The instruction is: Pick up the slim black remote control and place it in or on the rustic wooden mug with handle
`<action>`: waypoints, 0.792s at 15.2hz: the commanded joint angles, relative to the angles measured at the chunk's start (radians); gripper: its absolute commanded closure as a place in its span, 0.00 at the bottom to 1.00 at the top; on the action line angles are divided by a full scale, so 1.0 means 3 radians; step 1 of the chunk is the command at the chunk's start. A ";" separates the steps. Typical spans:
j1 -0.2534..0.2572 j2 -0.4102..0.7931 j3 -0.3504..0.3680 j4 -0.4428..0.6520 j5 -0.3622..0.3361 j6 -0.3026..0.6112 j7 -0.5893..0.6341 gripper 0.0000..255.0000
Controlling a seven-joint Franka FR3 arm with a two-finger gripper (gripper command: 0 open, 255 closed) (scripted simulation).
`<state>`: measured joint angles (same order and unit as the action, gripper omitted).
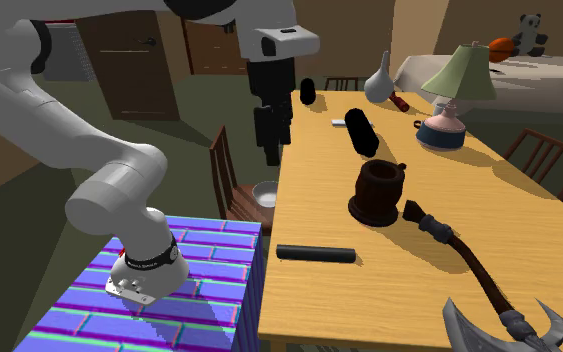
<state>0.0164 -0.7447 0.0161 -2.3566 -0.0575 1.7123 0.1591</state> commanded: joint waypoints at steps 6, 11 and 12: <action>0.0019 0.0341 0.0010 -0.0258 -0.0017 0.0513 -0.0006 0.00; 0.0030 0.0788 0.0025 -0.0415 -0.0043 0.1032 -0.0006 0.00; 0.0031 0.0890 0.0029 -0.0434 -0.0050 0.1135 -0.0005 0.00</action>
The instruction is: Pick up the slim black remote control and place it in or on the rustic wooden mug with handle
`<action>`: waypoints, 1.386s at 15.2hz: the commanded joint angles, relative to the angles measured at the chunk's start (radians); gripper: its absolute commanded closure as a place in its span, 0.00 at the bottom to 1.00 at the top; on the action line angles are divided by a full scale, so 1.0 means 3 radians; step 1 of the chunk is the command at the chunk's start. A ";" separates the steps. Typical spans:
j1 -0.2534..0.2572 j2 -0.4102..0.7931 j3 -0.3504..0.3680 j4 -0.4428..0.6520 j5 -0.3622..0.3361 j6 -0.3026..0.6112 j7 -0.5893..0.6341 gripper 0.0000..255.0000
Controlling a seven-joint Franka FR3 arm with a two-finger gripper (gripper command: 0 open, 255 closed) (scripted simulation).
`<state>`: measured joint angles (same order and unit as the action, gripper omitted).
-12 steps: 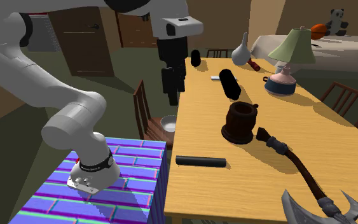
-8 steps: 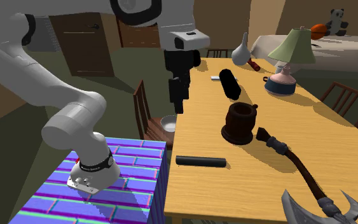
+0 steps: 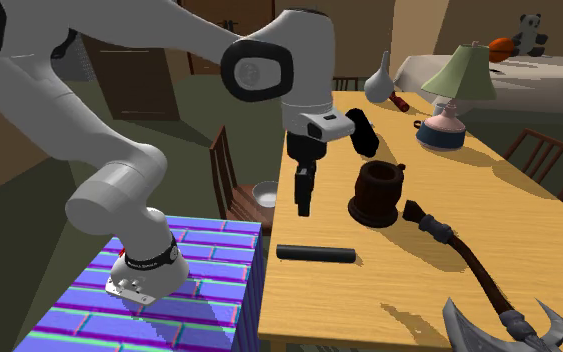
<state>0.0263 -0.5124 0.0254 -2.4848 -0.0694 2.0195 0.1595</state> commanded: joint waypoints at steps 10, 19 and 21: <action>-0.0005 0.1160 0.0034 -0.0007 -0.0115 0.1003 0.0037 0.00; -0.0025 0.1380 0.0023 -0.0112 -0.0165 0.1328 0.0068 0.00; -0.0025 0.1380 0.0023 -0.0112 -0.0165 0.1328 0.0068 0.00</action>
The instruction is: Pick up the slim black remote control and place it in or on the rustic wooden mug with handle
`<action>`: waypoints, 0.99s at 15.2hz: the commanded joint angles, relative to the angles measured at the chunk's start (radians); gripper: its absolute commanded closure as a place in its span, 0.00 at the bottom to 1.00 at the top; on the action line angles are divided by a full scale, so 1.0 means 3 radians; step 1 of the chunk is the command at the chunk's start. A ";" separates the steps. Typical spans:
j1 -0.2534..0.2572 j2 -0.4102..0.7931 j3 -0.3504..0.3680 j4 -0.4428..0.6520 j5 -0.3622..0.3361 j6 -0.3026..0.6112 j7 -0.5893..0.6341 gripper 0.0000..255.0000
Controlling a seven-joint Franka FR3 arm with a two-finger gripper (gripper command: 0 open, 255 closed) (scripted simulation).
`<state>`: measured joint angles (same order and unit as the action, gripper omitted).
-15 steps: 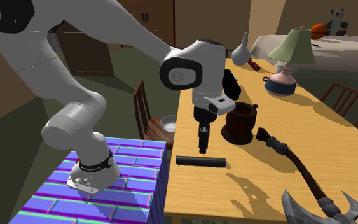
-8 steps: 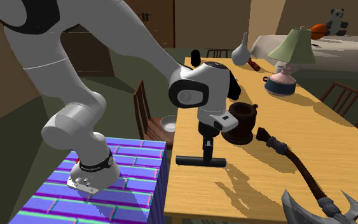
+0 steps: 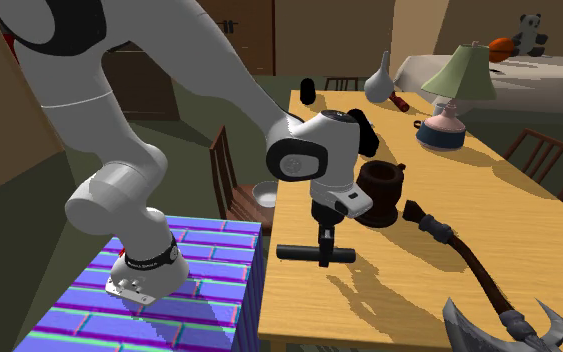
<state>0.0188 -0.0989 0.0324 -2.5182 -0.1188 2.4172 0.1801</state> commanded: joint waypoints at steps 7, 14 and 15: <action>0.0001 -0.0002 0.0001 -0.0004 0.0000 0.0002 0.0002 1.00; 0.0000 -0.0035 0.0001 0.0013 0.0008 -0.0047 -0.0009 1.00; 0.0002 -0.0070 0.0001 0.0028 0.0016 -0.0096 -0.0017 1.00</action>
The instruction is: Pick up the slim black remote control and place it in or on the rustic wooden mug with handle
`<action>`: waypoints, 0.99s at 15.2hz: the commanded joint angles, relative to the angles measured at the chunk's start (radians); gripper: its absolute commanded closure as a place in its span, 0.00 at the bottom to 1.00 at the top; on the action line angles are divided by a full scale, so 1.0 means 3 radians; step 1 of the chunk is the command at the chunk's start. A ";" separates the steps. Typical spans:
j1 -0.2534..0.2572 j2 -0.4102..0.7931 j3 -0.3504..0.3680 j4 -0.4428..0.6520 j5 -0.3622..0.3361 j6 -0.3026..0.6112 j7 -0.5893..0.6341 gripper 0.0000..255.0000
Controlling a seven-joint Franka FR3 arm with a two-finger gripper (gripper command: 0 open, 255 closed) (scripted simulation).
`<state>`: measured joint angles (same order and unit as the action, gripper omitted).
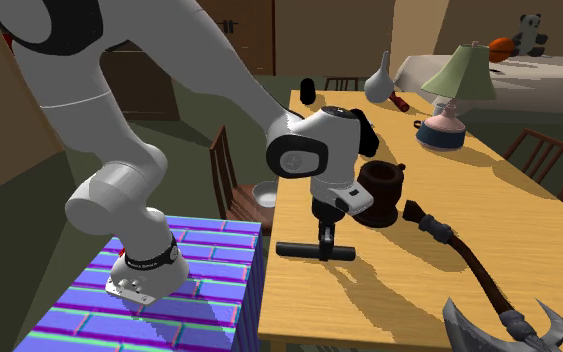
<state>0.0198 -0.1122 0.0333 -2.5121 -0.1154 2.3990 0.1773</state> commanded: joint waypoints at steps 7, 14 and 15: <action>0.0010 -0.0247 -0.0004 0.0132 0.0050 -0.0380 -0.0058 1.00; 0.0018 -0.0427 -0.0006 0.0293 0.0082 -0.0720 -0.0098 1.00; 0.0019 -0.0449 -0.0006 0.0319 0.0086 -0.0768 -0.0103 1.00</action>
<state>0.0257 -0.2367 0.0324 -2.4238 -0.0911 2.1865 0.1497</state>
